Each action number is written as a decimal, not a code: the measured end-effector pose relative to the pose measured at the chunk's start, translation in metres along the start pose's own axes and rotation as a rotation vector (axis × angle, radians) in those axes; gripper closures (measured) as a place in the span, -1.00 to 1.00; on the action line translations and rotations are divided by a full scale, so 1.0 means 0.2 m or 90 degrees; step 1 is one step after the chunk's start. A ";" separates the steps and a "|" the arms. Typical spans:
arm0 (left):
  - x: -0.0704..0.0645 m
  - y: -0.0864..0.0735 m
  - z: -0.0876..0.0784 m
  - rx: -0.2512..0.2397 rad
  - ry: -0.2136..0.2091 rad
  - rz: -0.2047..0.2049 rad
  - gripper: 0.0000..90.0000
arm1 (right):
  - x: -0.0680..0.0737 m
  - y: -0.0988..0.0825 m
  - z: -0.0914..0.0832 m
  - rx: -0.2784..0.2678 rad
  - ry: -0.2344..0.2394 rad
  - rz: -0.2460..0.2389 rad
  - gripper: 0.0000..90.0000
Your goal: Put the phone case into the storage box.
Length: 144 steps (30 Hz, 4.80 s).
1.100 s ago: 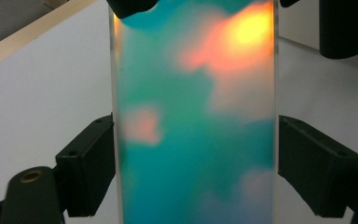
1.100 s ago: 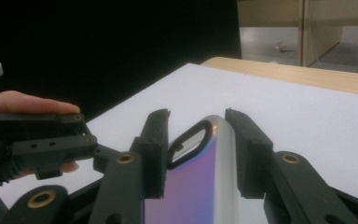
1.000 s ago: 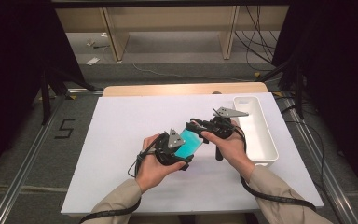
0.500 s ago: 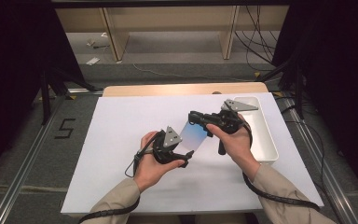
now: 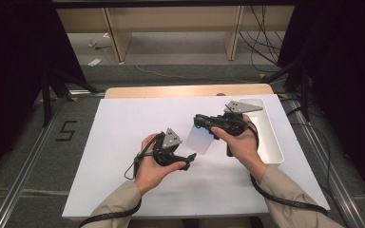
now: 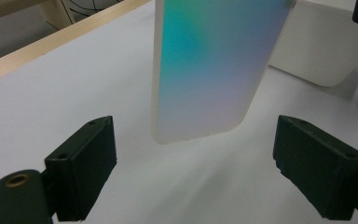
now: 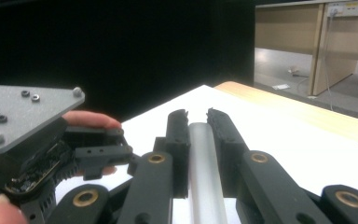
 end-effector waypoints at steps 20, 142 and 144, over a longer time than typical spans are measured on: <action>0.00 -0.01 0.01 -0.007 -0.013 -0.006 -0.69 | 0.01 0.00 0.01 0.071 0.021 -0.057 0.77; -0.02 -0.05 0.10 0.010 -0.202 0.053 0.79 | 0.05 0.00 -0.08 0.072 0.131 -0.094 -0.33; -0.02 -0.04 0.10 0.015 -0.191 0.046 0.79 | 0.04 0.01 -0.09 0.062 0.120 -0.090 -0.36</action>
Point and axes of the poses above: each handheld gripper's, and its own axes: z roughly forward along the jaws, y roughly out of its top, x roughly to its left, the point moved 1 cm from there along z, roughly forward along the jaws, and after that the axes turned 13 degrees about y, right-handed, at the moved point
